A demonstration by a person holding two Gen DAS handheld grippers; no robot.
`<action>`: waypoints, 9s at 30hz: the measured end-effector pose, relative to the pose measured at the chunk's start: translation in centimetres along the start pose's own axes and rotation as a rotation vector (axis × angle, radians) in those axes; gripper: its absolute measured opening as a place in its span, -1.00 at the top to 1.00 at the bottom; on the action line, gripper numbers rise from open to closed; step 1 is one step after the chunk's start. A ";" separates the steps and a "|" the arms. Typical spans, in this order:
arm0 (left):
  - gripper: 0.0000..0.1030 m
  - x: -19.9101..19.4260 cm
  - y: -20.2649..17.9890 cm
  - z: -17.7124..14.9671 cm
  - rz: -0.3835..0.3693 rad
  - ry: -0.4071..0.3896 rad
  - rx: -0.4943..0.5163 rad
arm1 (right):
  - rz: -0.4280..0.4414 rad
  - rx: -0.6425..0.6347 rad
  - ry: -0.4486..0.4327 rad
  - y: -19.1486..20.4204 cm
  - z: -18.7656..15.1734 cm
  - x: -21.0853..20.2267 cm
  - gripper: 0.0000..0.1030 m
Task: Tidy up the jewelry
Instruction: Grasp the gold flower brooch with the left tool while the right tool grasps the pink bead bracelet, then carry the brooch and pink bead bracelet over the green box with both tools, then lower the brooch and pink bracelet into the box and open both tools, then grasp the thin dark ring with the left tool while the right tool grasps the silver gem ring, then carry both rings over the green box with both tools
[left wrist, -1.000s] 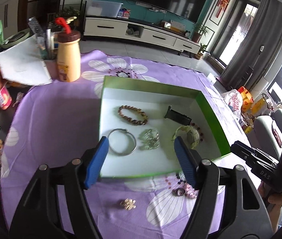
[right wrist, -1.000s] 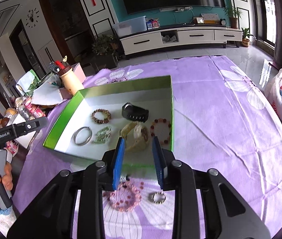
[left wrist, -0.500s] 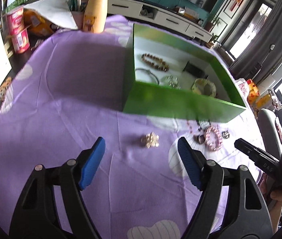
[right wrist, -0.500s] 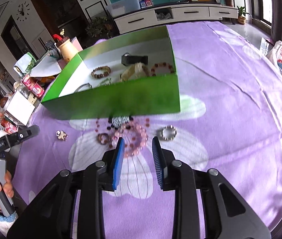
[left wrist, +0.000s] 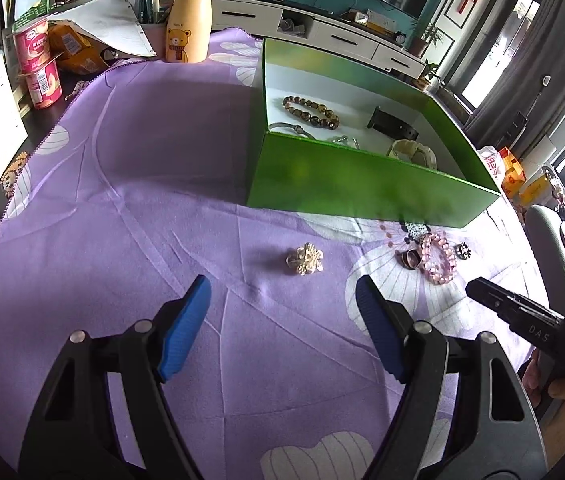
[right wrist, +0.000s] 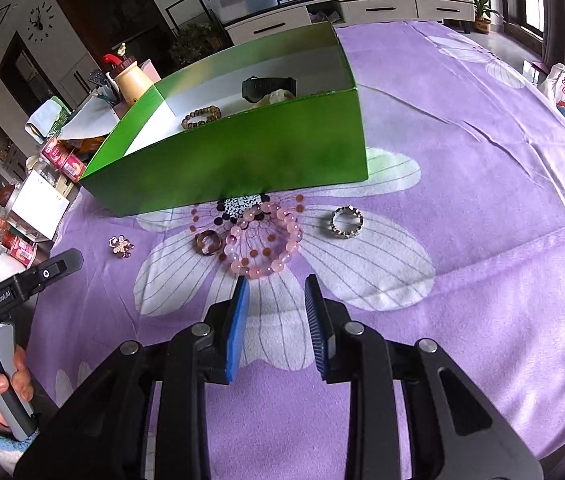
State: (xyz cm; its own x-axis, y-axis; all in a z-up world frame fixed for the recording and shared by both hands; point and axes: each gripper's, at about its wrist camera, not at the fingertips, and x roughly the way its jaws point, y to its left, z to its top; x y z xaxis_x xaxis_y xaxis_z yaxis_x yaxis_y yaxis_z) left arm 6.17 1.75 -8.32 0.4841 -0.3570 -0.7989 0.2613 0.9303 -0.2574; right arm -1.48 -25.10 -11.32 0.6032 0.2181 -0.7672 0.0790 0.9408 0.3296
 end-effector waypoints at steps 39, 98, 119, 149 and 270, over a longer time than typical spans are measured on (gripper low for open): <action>0.62 2.7 -2.5 1.3 -0.014 -0.025 0.127 | -0.063 -0.142 -0.170 3.9 2.5 -2.1 0.87; 0.62 -4.0 -3.8 3.9 -0.128 -0.154 0.113 | 0.036 -0.140 -0.296 4.7 3.9 -7.1 0.87; 0.62 0.6 -5.7 12.6 -0.184 -0.111 0.073 | 0.118 -0.124 -0.296 4.9 10.6 -4.5 0.87; 0.61 12.1 -4.8 16.1 -0.052 0.086 0.042 | 0.072 -0.085 -0.078 6.0 15.7 6.9 0.57; 0.60 0.4 -7.6 1.2 -0.077 -0.111 0.255 | -0.070 -0.168 -0.171 1.2 1.9 -1.0 0.60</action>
State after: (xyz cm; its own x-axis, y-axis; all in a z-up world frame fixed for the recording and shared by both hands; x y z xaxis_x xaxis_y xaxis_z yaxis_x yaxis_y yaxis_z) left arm 5.43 -5.57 -6.04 0.5394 -0.4457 -0.7144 0.4956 0.8539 -0.1585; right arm -0.47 -24.68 -9.13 0.7276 0.1171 -0.6760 0.0008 0.9852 0.1715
